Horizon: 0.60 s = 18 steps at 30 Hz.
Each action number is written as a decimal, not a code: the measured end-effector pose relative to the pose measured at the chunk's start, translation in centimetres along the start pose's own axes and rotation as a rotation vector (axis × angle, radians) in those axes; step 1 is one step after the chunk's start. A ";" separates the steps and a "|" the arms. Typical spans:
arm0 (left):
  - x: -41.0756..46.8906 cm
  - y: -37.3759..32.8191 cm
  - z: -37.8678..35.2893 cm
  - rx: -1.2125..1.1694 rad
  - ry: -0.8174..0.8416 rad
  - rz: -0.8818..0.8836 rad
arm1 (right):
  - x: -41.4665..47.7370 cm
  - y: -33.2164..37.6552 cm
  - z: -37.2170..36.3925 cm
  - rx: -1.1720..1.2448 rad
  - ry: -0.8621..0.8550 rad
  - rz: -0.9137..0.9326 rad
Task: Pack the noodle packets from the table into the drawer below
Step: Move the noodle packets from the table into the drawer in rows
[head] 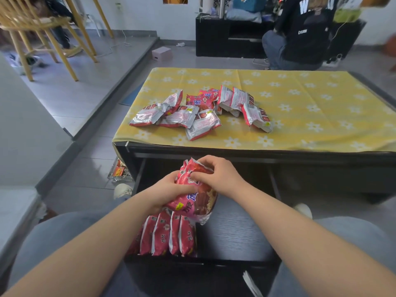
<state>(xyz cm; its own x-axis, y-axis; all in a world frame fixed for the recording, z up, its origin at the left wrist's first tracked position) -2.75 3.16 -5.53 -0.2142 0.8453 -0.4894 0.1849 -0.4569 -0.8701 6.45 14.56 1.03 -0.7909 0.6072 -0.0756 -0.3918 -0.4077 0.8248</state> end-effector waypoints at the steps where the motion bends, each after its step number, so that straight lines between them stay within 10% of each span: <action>1: 0.2 0.3 0.4 0.012 -0.046 0.005 | 0.1 -0.1 0.2 -0.112 -0.056 0.001; 6: 0.4 2.5 1.3 0.010 -0.282 0.035 | -0.4 -3.9 -1.1 -0.274 -0.064 -0.290; 18: 0.6 8.8 -3.6 0.003 -0.121 0.254 | -5.1 -10.3 -7.2 0.067 0.304 -0.698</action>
<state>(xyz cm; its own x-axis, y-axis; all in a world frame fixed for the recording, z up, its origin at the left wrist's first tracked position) 2.21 0.63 -13.30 -0.2745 0.6647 -0.6949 0.2448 -0.6506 -0.7189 11.11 10.77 -11.13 -0.4685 0.4902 -0.7350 -0.8269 0.0496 0.5601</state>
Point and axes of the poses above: each hand's wrist, its own x-axis towards the middle knuckle, its own z-axis out of the back of the hand, y = z × x, the point moved 10 cm from there along x, towards the middle knuckle, and after that the axes turned 1 degree about -x, right-handed, at the moved point
